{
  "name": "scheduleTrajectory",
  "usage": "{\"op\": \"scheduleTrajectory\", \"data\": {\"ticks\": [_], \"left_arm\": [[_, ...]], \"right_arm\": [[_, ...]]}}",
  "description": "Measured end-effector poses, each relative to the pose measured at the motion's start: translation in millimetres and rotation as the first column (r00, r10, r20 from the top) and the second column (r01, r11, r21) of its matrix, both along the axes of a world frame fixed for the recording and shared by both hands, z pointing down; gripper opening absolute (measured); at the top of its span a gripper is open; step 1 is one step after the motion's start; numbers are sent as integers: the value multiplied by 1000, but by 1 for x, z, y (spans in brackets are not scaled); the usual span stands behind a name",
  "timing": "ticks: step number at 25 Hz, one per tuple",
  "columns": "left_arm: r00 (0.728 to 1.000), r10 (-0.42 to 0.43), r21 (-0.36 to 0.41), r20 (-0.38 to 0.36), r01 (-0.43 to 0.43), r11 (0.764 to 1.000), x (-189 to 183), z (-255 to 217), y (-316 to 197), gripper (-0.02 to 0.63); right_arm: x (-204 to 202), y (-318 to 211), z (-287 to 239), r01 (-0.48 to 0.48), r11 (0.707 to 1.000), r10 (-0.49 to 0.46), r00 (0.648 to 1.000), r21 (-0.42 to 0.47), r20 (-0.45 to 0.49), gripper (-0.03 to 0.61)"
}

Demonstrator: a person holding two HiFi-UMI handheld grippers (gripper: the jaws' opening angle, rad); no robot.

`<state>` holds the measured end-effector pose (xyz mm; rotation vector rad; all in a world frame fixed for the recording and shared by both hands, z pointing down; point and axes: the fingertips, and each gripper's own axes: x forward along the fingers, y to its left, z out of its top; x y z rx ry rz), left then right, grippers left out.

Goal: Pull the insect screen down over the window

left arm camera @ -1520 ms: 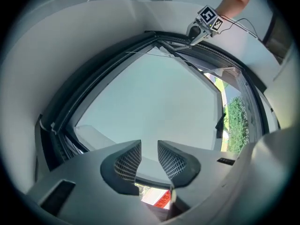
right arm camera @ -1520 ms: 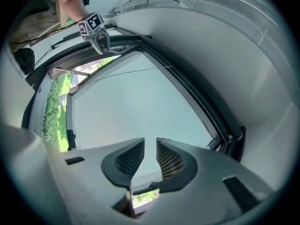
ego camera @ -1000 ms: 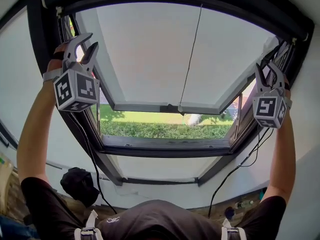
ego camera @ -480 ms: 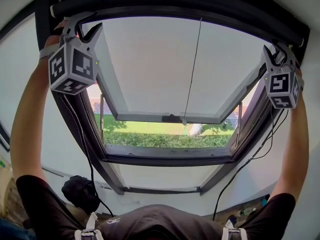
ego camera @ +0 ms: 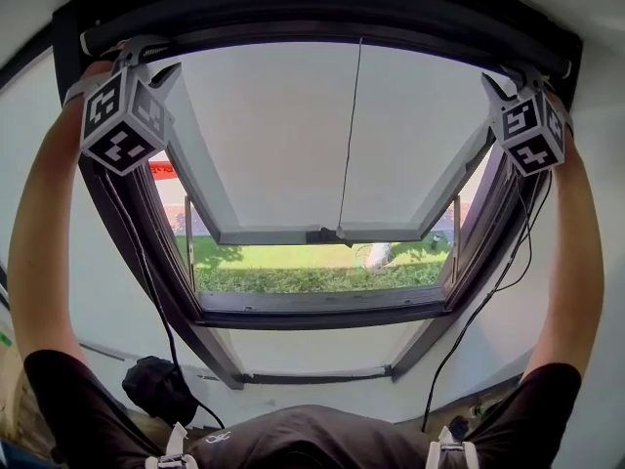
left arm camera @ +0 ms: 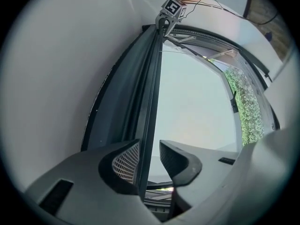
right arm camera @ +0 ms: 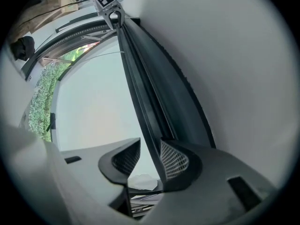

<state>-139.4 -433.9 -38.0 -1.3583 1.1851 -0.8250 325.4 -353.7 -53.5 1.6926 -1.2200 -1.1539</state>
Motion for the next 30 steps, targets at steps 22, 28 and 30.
{"op": "scheduleTrajectory", "data": {"ticks": [22, 28, 30], "left_arm": [[993, -44, -194, 113, 65, 979, 5, -13, -1, 29], [988, -36, -151, 153, 59, 987, 8, -12, 0, 26], [985, -33, -145, 167, 57, 988, 7, -10, 0, 26]], "right_arm": [[9, -14, 3, -131, 911, 94, 989, -392, -112, 29], [2, -15, 3, -166, 909, 100, 977, -383, -188, 25], [2, -15, 4, -171, 908, 106, 977, -381, -186, 25]]}}
